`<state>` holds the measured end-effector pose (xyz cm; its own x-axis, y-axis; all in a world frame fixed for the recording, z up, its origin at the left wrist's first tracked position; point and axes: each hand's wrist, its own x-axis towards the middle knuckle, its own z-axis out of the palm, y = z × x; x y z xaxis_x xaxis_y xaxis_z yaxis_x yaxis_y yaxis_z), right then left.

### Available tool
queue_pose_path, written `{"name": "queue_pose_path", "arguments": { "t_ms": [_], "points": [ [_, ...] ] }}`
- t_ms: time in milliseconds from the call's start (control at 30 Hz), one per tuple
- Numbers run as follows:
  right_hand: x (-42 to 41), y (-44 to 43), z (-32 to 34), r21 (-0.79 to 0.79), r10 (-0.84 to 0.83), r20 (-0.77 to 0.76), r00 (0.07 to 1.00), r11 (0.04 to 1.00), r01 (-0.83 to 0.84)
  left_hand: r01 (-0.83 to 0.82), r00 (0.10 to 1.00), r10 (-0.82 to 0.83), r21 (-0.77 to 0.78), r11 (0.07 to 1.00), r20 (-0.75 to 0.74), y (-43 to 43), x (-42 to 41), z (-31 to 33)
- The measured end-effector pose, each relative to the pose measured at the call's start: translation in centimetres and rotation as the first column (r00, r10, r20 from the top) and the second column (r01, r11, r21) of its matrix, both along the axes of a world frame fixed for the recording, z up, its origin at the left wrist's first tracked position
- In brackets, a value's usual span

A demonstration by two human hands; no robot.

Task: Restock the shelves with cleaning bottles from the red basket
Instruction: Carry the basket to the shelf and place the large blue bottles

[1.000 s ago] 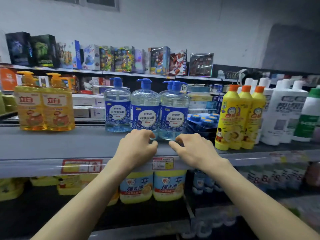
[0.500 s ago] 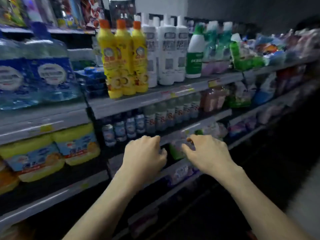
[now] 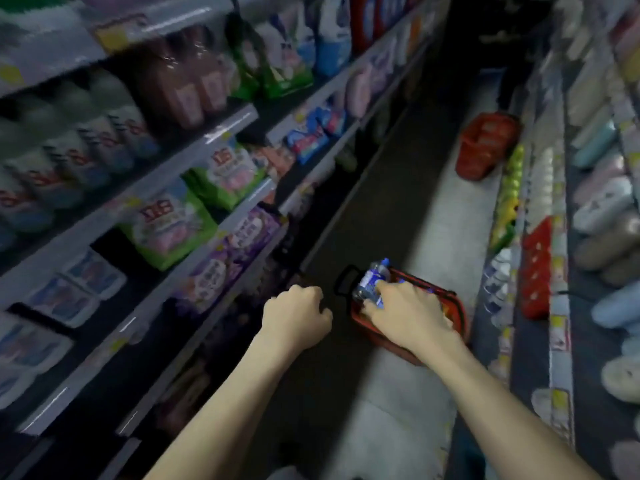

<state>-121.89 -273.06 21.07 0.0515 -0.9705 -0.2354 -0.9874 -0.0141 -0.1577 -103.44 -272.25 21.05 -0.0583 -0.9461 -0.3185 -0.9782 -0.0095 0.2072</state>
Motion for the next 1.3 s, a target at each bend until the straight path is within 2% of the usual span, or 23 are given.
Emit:
{"name": "queue_pose_path", "arguments": {
  "t_ms": [333,667,833,1000,1300],
  "points": [
    [-8.7,-6.2,-9.7,0.199,-0.253,-0.004,0.967,0.948,0.249,0.266,0.961,-0.274,0.156,0.951,0.031,-11.3,-9.7,-9.7],
    [-13.1,-12.4,-17.9,0.377,-0.372,-0.056,0.926,0.851,0.365,0.429,0.891,-0.455,0.335,0.839,-0.001,-22.1,-13.8,-17.3],
    [-17.2,-15.2,-22.7,0.437,-0.373,-0.084,0.924,0.82,0.371,0.444,0.873,-0.487,0.396,0.804,0.009,-26.3,-17.0,-21.8],
    [-21.7,-18.4,-27.4,0.486,-0.326,-0.082,0.942,0.812,0.323,0.458,0.835,-0.543,0.433,0.776,0.091,-29.3,-20.9,-26.3],
    [-27.3,-23.8,-36.5,0.525,-0.232,-0.044,0.972,0.822,0.22,0.396,0.859,-0.505,0.519,0.758,0.083,-31.8,-27.2,-35.0]
  ]
}}
